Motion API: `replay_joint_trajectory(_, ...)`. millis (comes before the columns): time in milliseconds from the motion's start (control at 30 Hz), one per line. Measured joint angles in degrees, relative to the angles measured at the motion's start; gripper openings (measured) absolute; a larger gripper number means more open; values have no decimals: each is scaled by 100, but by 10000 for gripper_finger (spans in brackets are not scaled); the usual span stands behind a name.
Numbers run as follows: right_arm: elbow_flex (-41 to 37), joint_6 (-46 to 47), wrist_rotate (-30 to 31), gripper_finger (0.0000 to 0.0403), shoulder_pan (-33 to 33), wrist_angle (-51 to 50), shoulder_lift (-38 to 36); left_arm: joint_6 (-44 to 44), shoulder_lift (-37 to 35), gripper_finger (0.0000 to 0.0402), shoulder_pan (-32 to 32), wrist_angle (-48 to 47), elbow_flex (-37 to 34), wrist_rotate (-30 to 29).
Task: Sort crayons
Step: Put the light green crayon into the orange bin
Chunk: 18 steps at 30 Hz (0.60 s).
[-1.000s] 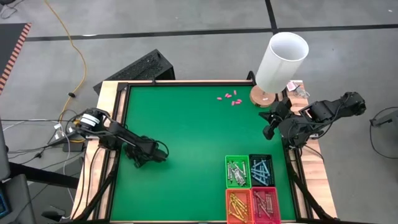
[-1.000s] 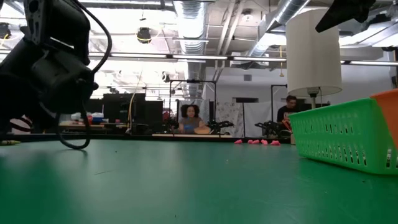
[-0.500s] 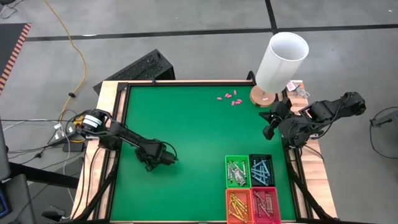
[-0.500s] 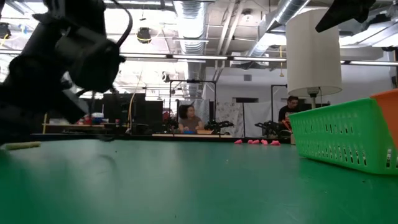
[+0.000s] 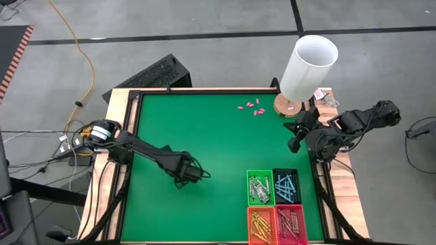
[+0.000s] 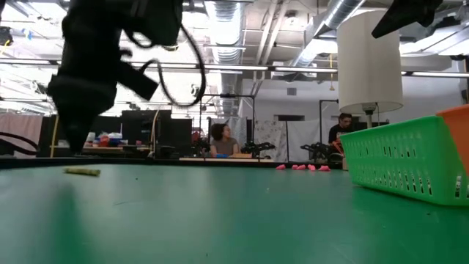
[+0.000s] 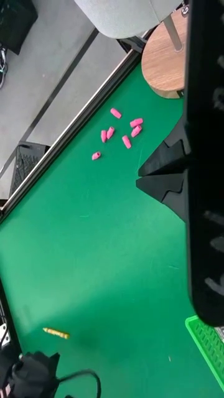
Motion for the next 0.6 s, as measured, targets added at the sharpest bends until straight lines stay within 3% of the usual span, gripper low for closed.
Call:
replay_joint_trajectory(100, 0, -2, -1, 0, 0, -5, 0, 264, -2, 0, -67, -153, 319, -219)
replay_joint_trajectory(300, 0, -17, -2, 0, 0, -62, 0, 2206, -7, 16, -307, -153, 589, -976)
replay_joint_trajectory(600, 0, -15, -4, 0, 0, -129, 0, 4029, -7, 138, 323, -46, 582, -1127)
